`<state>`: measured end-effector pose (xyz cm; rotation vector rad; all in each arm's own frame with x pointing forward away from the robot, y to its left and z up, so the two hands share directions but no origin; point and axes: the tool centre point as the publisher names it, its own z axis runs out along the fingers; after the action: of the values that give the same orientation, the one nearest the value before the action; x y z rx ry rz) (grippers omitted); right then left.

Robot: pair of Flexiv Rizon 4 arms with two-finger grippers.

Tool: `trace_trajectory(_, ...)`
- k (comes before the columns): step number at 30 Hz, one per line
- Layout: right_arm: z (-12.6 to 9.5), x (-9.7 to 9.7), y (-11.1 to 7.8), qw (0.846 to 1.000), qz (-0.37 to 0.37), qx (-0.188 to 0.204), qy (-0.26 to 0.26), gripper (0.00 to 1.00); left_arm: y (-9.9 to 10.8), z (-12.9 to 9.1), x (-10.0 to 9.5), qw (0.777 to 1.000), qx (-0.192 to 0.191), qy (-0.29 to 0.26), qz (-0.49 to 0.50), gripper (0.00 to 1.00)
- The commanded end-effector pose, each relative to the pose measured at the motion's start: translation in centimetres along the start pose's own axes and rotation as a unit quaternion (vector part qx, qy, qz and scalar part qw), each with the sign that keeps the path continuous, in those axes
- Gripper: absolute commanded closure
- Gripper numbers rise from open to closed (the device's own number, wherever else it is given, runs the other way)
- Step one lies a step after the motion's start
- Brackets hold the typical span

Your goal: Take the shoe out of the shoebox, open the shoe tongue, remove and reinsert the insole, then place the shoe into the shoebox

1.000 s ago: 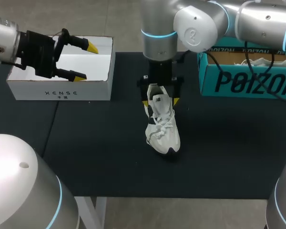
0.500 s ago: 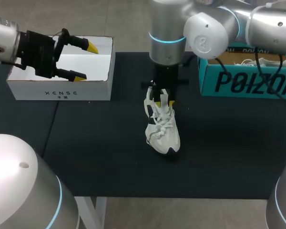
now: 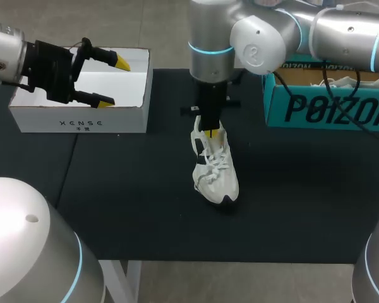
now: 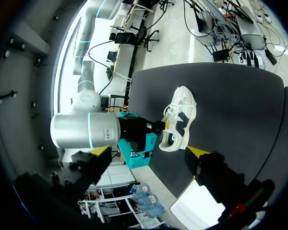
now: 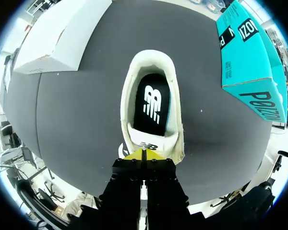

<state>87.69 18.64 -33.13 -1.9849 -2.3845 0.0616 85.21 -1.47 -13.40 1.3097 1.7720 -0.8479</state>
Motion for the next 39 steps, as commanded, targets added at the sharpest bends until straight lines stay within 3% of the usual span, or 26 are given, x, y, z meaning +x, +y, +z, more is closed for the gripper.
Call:
trace_trajectory(1, -3.5, -0.4, -0.9, 0.993, -0.096, -0.058, 0.031, 1.00, 0.1, 0.1, 0.0, 1.000, 0.001, 0.000, 0.001, 0.00)
trace_trajectory(3, -4.8, -0.8, -0.9, 0.983, -0.158, -0.086, 0.030, 1.00, 0.1, 0.1, 0.0, 1.000, 0.001, 0.000, 0.001, 0.00)
trace_trajectory(5, -5.8, -1.3, -0.6, 0.958, -0.256, -0.096, 0.084, 1.00, 0.1, 0.1, 0.0, 1.000, 0.001, 0.000, 0.001, 0.00)
trace_trajectory(6, -6.4, -1.3, -0.7, 0.934, -0.330, -0.092, 0.100, 1.00, 0.1, 0.1, 0.0, 1.000, 0.001, 0.000, 0.001, 0.00)
trace_trajectory(7, -6.8, -1.1, -0.9, 0.900, -0.410, -0.071, 0.125, 1.00, 0.1, 0.1, 0.0, 1.000, 0.001, 0.000, 0.001, 0.00)
trace_trajectory(8, -7.6, -0.9, -1.3, 0.886, -0.453, -0.053, 0.086, 1.00, 0.1, 0.1, 0.0, 1.000, 0.001, 0.000, 0.001, 0.00)
trace_trajectory(27, -7.6, -0.9, -1.3, 0.886, -0.453, -0.053, 0.086, 1.00, 0.1, 0.1, 0.0, 1.000, 0.001, 0.000, 0.001, 0.00)
trace_trajectory(29, -7.4, -1.3, -0.9, 0.873, -0.481, -0.049, 0.067, 1.00, 0.1, 0.1, 0.0, 1.000, 0.001, 0.000, 0.001, 0.00)
trace_trajectory(34, -6.6, -2.6, 1.1, 0.872, -0.486, -0.055, 0.033, 1.00, 0.1, 0.1, 0.0, 1.000, 0.001, 0.000, 0.001, 0.00)
trace_trajectory(39, -5.1, -2.8, 3.4, 0.866, -0.495, -0.058, 0.034, 1.00, 0.1, 0.1, 0.0, 1.000, 0.001, 0.000, 0.001, 0.00)
